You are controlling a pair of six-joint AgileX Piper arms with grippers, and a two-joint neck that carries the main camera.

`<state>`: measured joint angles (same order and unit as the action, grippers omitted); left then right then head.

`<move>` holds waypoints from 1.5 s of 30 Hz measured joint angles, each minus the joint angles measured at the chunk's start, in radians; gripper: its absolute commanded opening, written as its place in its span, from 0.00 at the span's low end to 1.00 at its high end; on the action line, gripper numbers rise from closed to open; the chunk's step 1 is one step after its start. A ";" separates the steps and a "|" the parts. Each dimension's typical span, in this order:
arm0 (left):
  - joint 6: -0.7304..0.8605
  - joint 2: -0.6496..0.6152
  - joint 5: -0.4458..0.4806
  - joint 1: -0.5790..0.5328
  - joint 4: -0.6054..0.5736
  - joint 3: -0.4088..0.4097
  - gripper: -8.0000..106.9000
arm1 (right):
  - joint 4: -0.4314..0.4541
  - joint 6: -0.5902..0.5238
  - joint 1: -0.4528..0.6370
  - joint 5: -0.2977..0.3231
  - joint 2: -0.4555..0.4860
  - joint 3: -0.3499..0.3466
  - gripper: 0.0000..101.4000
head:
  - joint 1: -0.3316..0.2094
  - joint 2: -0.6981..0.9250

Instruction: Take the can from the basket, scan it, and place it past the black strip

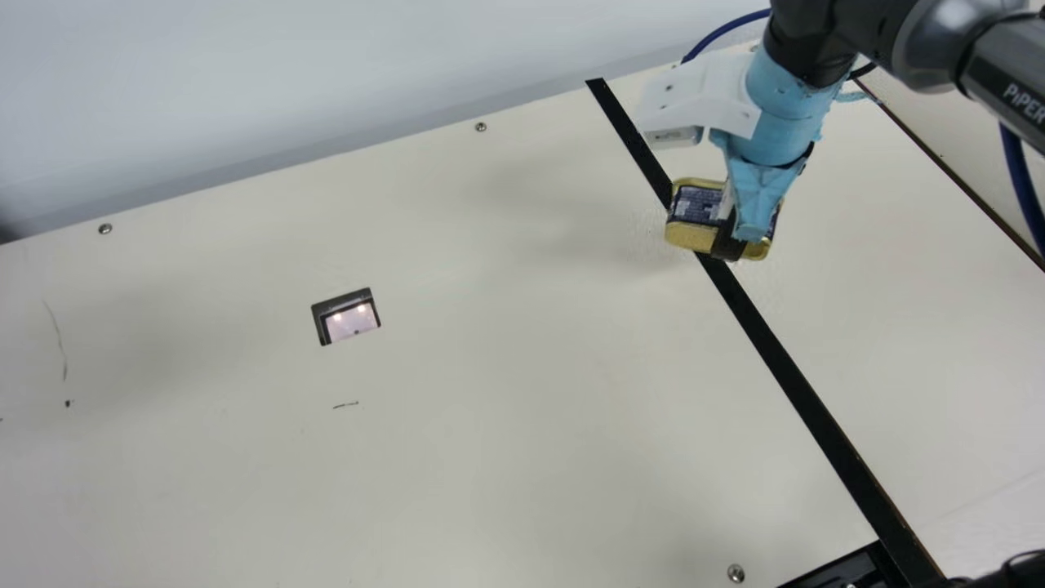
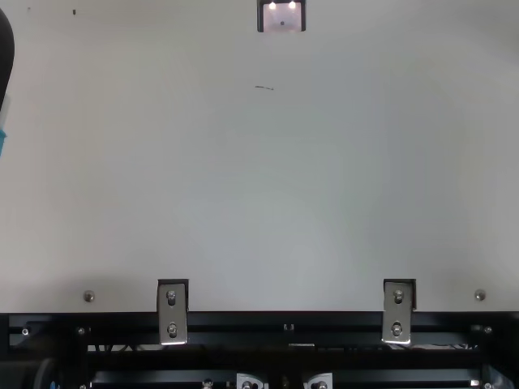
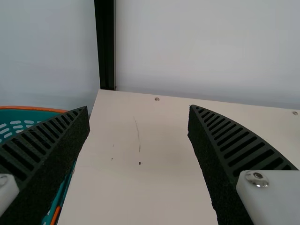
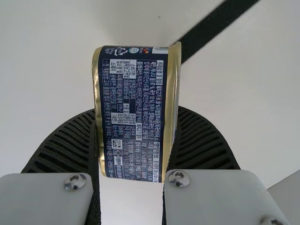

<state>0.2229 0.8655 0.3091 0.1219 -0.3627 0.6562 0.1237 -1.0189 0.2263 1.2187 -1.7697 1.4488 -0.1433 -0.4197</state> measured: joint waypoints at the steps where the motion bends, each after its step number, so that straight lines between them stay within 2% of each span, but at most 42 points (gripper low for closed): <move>1: 0.000 0.000 0.000 0.000 0.000 0.000 0.85 | 0.002 0.002 0.012 0.000 -0.006 0.005 0.00 | 0.000 0.000; 7: 0.000 0.000 0.000 0.000 0.000 0.000 0.85 | 0.004 0.004 0.080 -0.004 -0.046 0.048 0.00 | 0.000 0.000; 11: 0.000 0.000 0.000 0.000 0.000 0.000 0.85 | -0.004 0.014 0.121 -0.024 -0.067 0.051 0.00 | 0.000 0.000; 21: 0.000 0.000 0.000 0.000 0.000 0.000 0.85 | -0.037 0.033 0.215 -0.110 -0.099 -0.005 0.00 | 0.000 0.000; 22: 0.000 0.000 0.000 0.000 0.000 0.000 0.85 | -0.040 0.034 0.222 -0.120 -0.099 -0.012 0.17 | 0.000 0.000; 23: 0.000 0.000 0.000 0.000 0.000 0.000 0.85 | -0.042 0.037 0.227 -0.128 -0.099 -0.018 0.64 | 0.000 0.000; 24: 0.000 0.000 0.000 0.000 0.000 0.000 0.85 | -0.048 0.037 0.232 -0.136 -0.100 -0.024 1.00 | 0.000 0.000; 36: 0.000 0.000 0.000 0.000 0.000 0.000 0.85 | -0.084 0.044 0.257 -0.170 -0.097 -0.061 1.00 | 0.000 0.000; 45: 0.000 0.000 0.000 0.000 0.000 0.000 0.85 | -0.148 0.022 0.217 -0.152 -0.081 0.003 1.00 | 0.000 0.000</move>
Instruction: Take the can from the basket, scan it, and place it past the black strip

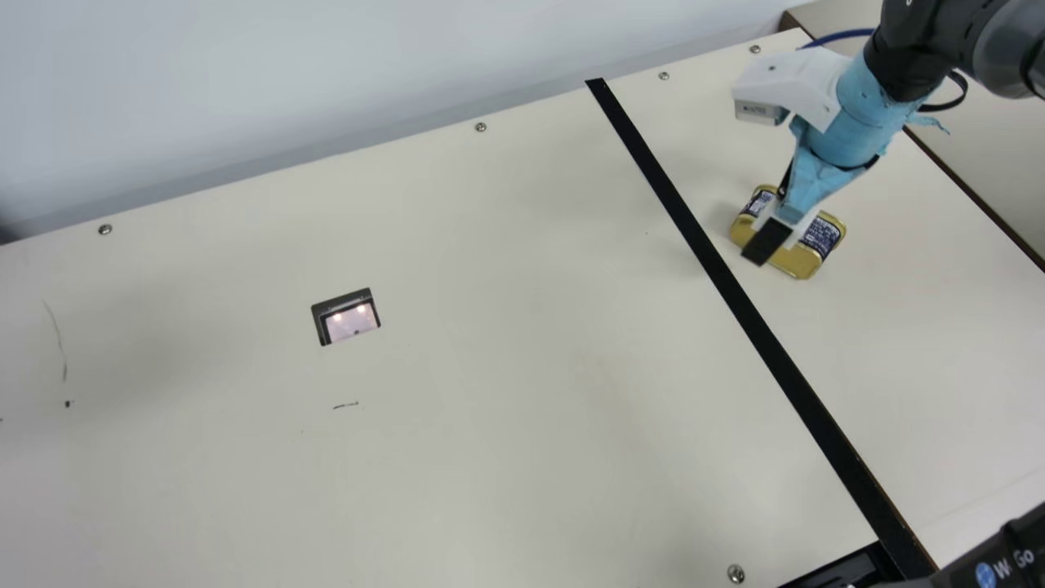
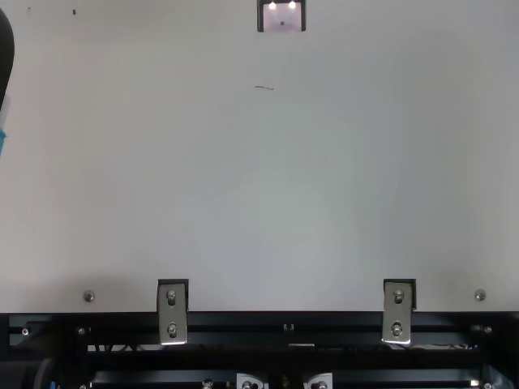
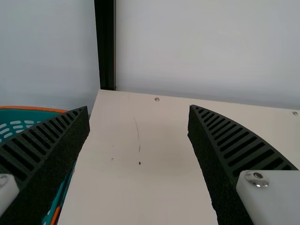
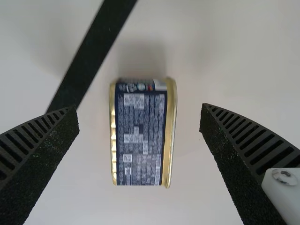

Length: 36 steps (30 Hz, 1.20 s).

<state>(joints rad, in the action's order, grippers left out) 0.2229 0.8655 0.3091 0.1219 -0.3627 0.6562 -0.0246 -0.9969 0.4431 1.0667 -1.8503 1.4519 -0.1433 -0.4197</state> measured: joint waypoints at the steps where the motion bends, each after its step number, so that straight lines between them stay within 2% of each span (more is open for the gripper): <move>1: 0.000 0.000 0.000 0.000 0.000 0.000 0.85 | -0.010 -0.002 -0.009 0.005 0.003 0.011 1.00 | 0.000 0.000; 8: 0.000 0.000 0.000 0.000 0.000 0.000 0.85 | -0.080 -0.003 -0.079 0.037 0.006 0.090 1.00 | 0.000 0.000; 15: 0.000 0.000 0.000 0.000 0.000 0.000 0.85 | -0.155 0.012 -0.159 0.038 0.005 0.147 1.00 | 0.005 0.000; 26: 0.000 0.000 0.000 0.000 0.000 0.000 0.85 | -0.228 0.038 -0.268 0.000 -0.004 0.208 1.00 | 0.000 0.010; 36: 0.000 0.000 0.000 0.000 0.000 0.000 0.85 | -0.300 0.042 -0.342 -0.024 -0.014 0.241 1.00 | 0.005 0.174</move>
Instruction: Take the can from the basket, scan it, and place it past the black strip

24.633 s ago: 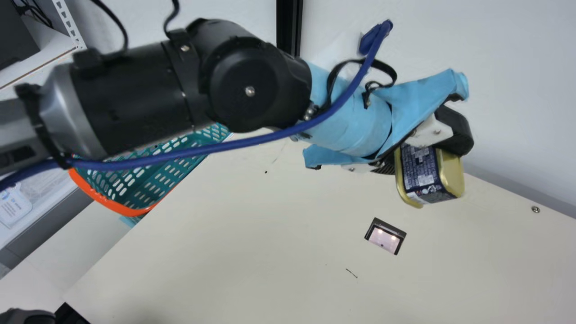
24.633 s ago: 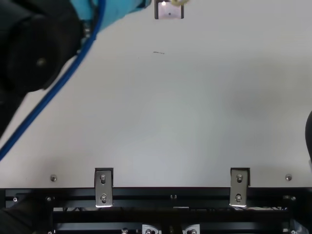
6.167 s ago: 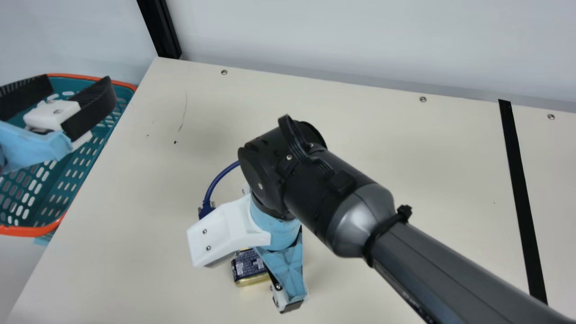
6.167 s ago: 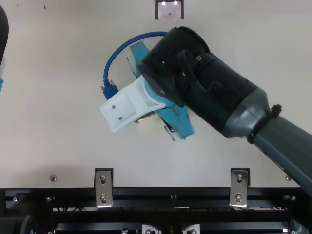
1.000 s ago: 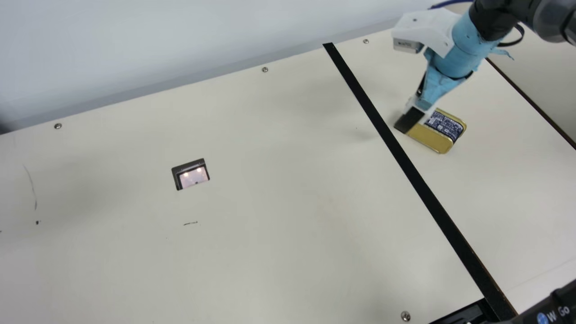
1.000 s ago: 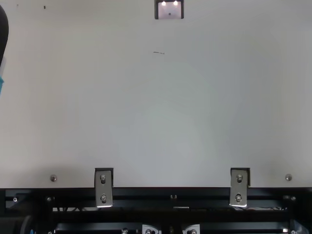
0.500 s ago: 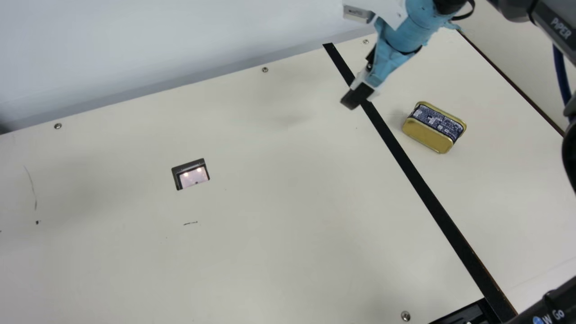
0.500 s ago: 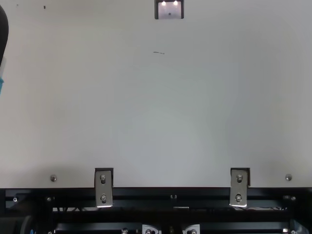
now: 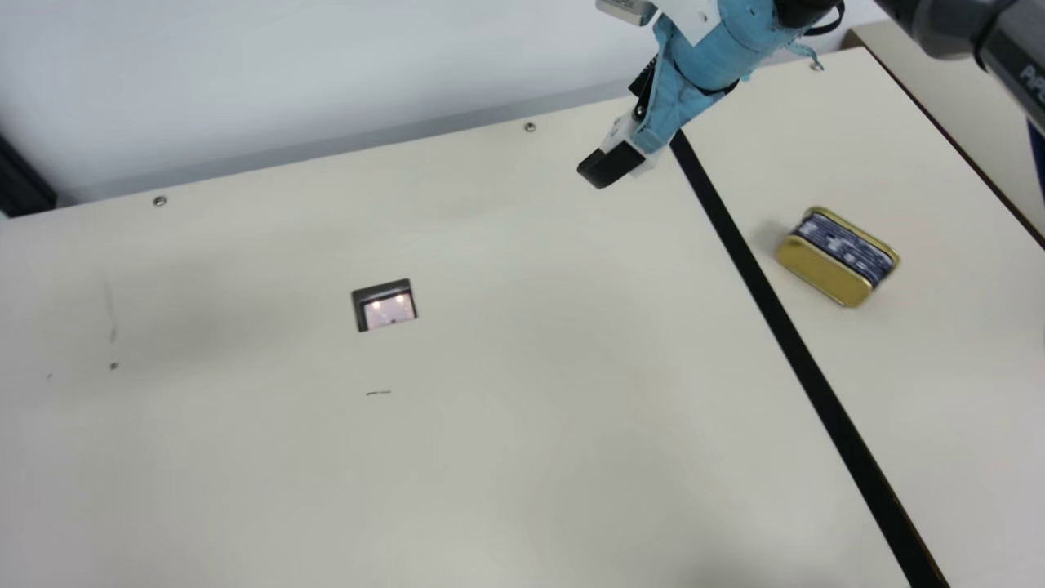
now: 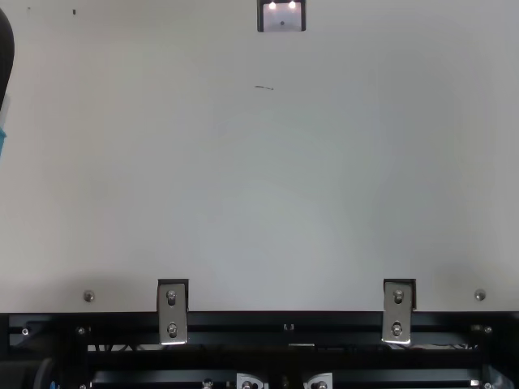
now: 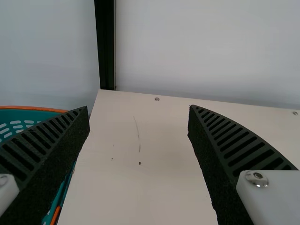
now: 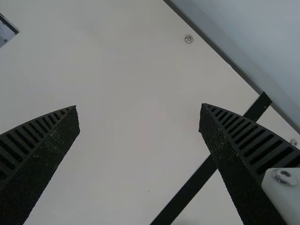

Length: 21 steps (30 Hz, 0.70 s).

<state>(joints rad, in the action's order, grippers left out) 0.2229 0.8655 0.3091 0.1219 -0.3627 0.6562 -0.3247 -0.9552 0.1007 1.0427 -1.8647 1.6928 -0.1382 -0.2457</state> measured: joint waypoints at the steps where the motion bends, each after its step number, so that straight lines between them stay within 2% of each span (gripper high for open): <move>1: 0.000 0.000 0.000 0.000 0.000 0.000 0.85 | -0.005 0.000 -0.005 -0.002 0.000 0.003 1.00 | -0.005 0.010; 14: 0.000 0.000 0.000 0.000 0.000 0.000 0.85 | -0.054 -0.003 -0.055 -0.023 0.012 0.002 1.00 | -0.005 0.246; 21: 0.000 0.000 0.000 0.000 0.000 0.000 0.85 | -0.068 -0.004 -0.079 -0.037 0.029 -0.015 1.00 | 0.000 0.246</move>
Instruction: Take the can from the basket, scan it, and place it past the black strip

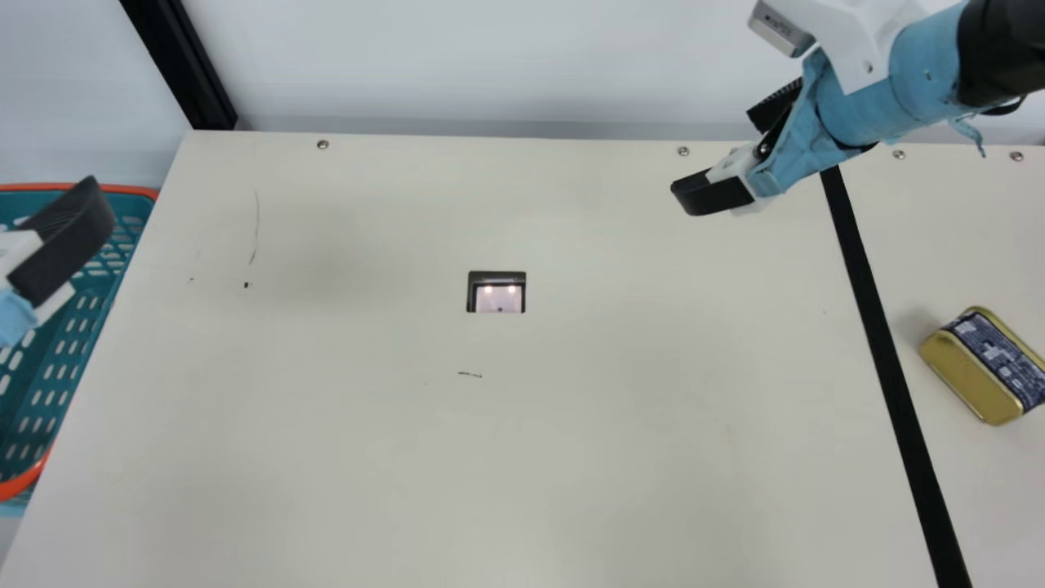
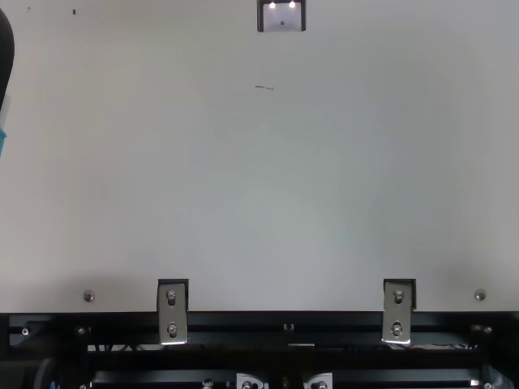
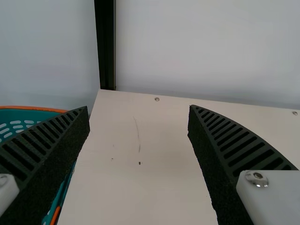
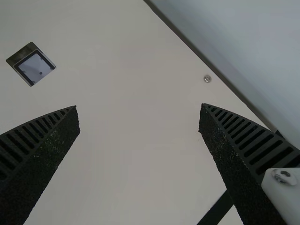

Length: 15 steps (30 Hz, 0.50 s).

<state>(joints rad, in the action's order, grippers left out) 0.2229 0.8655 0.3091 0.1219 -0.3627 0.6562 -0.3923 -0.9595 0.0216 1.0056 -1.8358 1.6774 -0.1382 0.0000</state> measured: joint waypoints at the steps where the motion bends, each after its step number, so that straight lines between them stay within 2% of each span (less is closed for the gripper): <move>1: 0.000 0.000 0.000 0.000 0.000 0.000 0.85 | 0.000 0.000 -0.003 -0.001 0.004 -0.003 1.00 | 0.000 0.000; 8: 0.000 0.000 0.000 0.000 0.000 0.000 0.85 | 0.023 0.010 -0.027 -0.050 0.066 -0.058 1.00 | 0.000 0.000; 15: 0.000 0.000 0.000 0.000 0.000 0.000 0.85 | 0.056 0.035 -0.057 -0.138 0.187 -0.194 1.00 | 0.000 0.000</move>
<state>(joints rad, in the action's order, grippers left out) 0.2229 0.8655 0.3091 0.1219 -0.3627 0.6562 -0.3368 -0.9246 -0.0356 0.8675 -1.6485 1.4837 -0.1382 0.0000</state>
